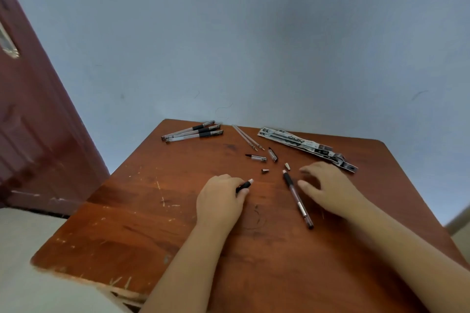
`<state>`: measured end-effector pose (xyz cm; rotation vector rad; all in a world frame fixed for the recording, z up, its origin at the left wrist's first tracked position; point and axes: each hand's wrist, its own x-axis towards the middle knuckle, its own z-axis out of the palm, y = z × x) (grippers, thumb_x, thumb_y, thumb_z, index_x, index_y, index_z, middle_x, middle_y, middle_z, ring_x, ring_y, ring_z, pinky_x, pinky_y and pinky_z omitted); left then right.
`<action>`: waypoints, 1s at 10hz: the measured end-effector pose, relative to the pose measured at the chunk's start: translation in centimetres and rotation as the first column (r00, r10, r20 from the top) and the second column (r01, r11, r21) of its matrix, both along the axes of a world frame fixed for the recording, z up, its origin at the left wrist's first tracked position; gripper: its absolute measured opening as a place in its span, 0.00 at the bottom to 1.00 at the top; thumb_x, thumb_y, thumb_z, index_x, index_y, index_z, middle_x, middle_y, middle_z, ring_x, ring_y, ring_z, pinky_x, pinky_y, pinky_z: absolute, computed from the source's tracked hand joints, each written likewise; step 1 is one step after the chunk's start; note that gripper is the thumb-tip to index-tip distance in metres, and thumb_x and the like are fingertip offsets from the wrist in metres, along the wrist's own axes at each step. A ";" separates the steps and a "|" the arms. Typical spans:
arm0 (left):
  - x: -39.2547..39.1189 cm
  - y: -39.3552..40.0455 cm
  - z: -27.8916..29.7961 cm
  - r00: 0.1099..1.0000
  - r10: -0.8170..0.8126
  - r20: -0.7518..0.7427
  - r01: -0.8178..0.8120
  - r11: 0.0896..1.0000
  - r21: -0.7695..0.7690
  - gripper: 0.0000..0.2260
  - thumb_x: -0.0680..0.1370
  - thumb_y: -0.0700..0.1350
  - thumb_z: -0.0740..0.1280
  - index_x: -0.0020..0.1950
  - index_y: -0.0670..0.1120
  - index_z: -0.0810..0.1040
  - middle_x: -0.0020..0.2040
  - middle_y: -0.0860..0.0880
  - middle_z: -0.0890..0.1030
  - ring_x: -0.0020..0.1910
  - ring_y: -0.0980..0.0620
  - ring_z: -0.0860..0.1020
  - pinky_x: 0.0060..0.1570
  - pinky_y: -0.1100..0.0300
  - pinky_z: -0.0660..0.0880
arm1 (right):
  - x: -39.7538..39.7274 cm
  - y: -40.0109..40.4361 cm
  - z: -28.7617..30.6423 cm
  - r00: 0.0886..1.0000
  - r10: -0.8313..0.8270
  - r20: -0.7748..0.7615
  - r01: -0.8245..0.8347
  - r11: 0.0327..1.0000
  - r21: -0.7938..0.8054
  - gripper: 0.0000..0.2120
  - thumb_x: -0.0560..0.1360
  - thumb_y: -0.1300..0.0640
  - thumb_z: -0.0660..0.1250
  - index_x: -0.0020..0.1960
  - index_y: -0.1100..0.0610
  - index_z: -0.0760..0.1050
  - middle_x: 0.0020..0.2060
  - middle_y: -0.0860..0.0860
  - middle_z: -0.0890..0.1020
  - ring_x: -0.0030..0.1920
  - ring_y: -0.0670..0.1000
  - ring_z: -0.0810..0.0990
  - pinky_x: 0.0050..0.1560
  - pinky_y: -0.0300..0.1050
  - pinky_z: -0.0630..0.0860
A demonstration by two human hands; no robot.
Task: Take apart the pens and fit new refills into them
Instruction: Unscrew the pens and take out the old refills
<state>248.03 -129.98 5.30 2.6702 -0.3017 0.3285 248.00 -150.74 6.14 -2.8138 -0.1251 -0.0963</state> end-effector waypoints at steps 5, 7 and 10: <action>-1.2 -2.9 0.5 0.925 -0.372 0.083 0.348 0.913 0.211 0.10 0.75 0.42 0.65 0.55 0.47 0.80 0.53 0.49 0.81 0.54 0.49 0.75 0.56 0.58 0.70 | -2.2 -2.1 -1.5 0.994 0.065 -0.093 -0.075 0.991 -0.112 0.23 0.78 0.46 0.52 0.71 0.50 0.54 0.73 0.49 0.54 0.72 0.50 0.50 0.71 0.47 0.49; -0.4 -4.0 0.9 0.992 -0.079 -0.095 0.093 0.983 0.156 0.12 0.77 0.48 0.62 0.60 0.48 0.74 0.56 0.50 0.76 0.55 0.51 0.73 0.52 0.61 0.69 | -2.2 -2.1 -1.4 0.991 0.071 -0.109 -0.083 0.991 -0.107 0.23 0.78 0.46 0.52 0.71 0.50 0.54 0.73 0.50 0.53 0.72 0.51 0.49 0.71 0.48 0.48; 0.5 -7.0 0.5 0.980 0.118 -0.158 -0.124 0.992 -0.032 0.11 0.76 0.48 0.64 0.56 0.44 0.75 0.54 0.47 0.77 0.52 0.50 0.74 0.48 0.61 0.70 | -2.4 -2.0 -1.3 0.990 0.066 -0.123 -0.079 0.991 -0.108 0.23 0.78 0.46 0.52 0.71 0.50 0.54 0.73 0.50 0.53 0.72 0.51 0.49 0.72 0.48 0.47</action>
